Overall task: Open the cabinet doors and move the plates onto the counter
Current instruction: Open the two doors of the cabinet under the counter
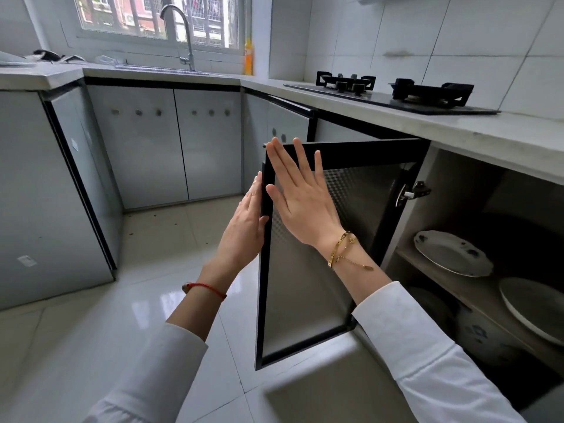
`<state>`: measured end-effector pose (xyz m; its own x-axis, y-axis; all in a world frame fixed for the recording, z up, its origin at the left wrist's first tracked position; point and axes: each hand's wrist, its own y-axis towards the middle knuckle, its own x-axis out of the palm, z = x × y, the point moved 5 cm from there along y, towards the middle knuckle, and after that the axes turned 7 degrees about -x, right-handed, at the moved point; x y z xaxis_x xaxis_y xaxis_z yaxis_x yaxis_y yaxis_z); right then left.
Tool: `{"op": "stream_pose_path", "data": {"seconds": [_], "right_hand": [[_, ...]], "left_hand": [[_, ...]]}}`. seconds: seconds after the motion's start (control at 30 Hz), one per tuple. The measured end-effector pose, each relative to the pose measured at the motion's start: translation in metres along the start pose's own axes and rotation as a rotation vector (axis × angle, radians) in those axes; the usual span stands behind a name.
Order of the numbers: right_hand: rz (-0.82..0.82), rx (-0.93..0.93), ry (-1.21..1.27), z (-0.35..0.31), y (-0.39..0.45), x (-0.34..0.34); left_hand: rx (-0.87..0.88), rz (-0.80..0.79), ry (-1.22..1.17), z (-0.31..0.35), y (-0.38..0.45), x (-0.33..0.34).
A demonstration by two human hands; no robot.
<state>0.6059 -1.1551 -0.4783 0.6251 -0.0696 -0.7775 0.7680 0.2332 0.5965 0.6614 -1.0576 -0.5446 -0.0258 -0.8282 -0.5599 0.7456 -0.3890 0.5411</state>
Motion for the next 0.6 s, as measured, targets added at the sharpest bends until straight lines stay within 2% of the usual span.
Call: {"op": "stream_pose_path", "data": {"seconds": [0.2, 0.47, 0.6], "right_hand": [[0.036, 0.006, 0.015, -0.001, -0.017, -0.012], [0.072, 0.107, 0.083, 0.018, -0.058, -0.033], [0.124, 0.2, 0.04, 0.033, -0.085, -0.054]], "left_hand": [[0.023, 0.002, 0.022, 0.009, -0.014, -0.002], [0.138, 0.141, 0.031, 0.042, -0.036, -0.008], [0.238, 0.077, 0.002, 0.067, -0.043, 0.003]]}}
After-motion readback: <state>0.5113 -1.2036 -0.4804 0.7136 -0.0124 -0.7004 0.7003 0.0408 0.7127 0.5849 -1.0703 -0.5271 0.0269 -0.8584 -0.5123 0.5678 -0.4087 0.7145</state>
